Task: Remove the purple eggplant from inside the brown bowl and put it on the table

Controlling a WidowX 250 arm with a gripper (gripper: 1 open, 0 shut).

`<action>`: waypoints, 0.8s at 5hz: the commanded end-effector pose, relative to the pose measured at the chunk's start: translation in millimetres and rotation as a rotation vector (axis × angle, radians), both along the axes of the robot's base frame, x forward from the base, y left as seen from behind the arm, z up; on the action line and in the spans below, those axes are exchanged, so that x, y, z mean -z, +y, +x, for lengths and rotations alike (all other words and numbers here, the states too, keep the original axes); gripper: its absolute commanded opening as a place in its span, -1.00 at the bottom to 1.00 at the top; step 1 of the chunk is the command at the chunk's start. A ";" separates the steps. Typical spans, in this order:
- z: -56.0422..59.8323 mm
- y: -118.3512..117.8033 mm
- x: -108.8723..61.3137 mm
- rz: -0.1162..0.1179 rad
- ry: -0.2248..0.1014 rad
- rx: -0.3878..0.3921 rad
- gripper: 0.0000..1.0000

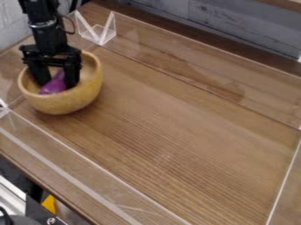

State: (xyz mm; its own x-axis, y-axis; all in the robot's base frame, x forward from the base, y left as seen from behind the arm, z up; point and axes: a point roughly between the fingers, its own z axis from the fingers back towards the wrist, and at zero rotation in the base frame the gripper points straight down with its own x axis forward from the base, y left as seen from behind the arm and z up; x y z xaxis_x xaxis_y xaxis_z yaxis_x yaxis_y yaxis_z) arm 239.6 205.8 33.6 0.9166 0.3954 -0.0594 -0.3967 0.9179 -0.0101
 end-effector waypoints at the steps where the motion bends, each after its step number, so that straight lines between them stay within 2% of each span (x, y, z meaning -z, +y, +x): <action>1: 2.1 9.2 -6.4 0.046 -0.037 -0.061 1.00; 2: 2.3 2.9 -1.5 0.045 -0.034 -0.101 -1.00; 4: 14.0 2.6 5.3 0.043 -0.028 -0.157 -1.00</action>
